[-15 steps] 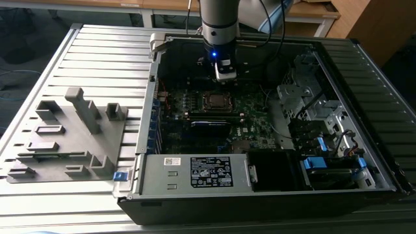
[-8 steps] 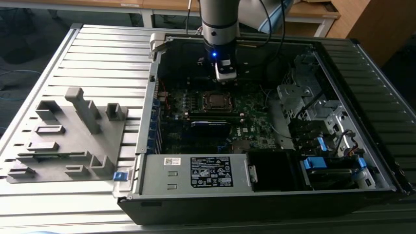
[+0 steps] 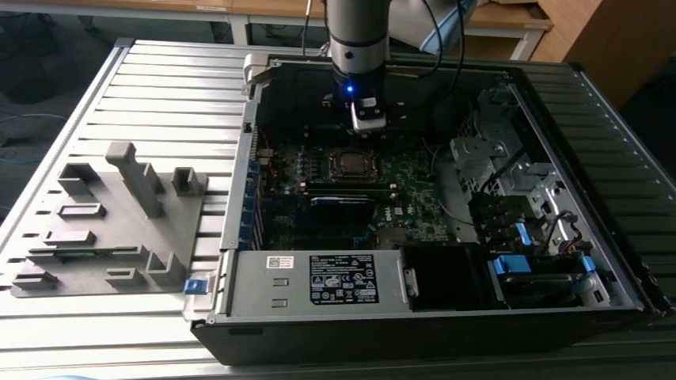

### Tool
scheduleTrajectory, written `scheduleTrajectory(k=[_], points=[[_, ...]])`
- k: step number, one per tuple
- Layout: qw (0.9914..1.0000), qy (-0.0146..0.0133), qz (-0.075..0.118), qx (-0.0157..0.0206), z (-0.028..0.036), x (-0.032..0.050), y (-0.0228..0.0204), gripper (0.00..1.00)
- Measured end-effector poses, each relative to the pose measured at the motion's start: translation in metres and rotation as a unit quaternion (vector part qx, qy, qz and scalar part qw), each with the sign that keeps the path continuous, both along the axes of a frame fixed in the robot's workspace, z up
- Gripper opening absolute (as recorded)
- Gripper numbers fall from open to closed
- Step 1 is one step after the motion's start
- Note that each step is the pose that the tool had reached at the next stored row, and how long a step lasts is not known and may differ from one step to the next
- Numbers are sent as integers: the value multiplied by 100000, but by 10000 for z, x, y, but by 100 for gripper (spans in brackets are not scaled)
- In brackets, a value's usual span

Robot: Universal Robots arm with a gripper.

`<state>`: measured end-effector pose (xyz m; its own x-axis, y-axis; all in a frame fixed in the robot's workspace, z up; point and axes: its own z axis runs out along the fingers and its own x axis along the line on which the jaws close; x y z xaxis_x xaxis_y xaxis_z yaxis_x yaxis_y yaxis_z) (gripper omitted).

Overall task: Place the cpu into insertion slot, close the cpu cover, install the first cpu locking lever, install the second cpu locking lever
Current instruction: 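Install the first cpu locking lever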

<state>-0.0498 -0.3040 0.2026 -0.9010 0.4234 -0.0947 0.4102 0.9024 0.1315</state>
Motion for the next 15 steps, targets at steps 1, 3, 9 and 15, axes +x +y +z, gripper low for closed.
scheduleTrajectory(k=[1, 3, 9, 15], points=[[100000, -162, -3, -6, -5, 0, 0, 11], [99999, -518, 3, -12, -15, 0, 0, 11], [99996, -827, -98, -140, -22, 0, 6, 11], [99994, -827, -694, -217, -21, -5, 29, 11]])
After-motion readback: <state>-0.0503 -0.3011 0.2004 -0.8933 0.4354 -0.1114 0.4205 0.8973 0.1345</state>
